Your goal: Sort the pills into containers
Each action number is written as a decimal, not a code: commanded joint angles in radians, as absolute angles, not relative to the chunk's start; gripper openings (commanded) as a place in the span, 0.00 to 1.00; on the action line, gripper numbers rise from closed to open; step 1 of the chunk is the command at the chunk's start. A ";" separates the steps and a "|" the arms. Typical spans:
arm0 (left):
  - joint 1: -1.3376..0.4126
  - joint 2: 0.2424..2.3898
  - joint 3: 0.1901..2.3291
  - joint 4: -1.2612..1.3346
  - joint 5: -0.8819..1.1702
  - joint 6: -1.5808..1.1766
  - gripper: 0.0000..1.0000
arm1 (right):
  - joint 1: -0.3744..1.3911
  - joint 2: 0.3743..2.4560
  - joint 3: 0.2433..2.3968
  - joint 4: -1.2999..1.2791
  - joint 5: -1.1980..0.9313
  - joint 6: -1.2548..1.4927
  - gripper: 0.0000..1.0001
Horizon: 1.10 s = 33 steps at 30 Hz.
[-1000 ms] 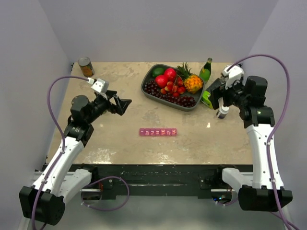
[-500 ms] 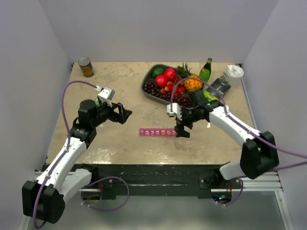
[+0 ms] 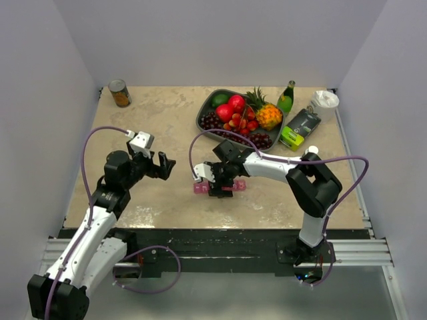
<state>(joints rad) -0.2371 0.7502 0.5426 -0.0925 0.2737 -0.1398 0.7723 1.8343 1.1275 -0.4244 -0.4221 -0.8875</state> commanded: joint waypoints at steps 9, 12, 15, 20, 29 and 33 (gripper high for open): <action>-0.241 0.687 0.488 0.023 0.334 -0.035 0.95 | 0.772 1.850 1.161 -0.414 -0.357 -0.856 0.44; -0.241 0.629 0.431 0.096 0.445 -0.005 0.95 | 0.773 1.835 1.152 -0.439 -0.357 -0.859 0.29; -0.247 0.563 0.368 0.190 0.584 0.031 0.94 | 0.769 1.793 1.123 -0.448 -0.370 -0.859 0.24; -0.275 0.537 0.308 0.299 0.770 0.038 0.93 | 0.733 1.723 1.086 -0.485 -0.417 -0.864 0.21; -0.426 0.707 0.327 0.238 0.772 0.222 0.88 | 0.690 1.717 1.081 -0.560 -0.489 -0.903 0.18; -0.468 0.756 0.325 0.232 0.759 0.301 0.87 | 0.684 1.727 1.083 -0.566 -0.509 -0.905 0.18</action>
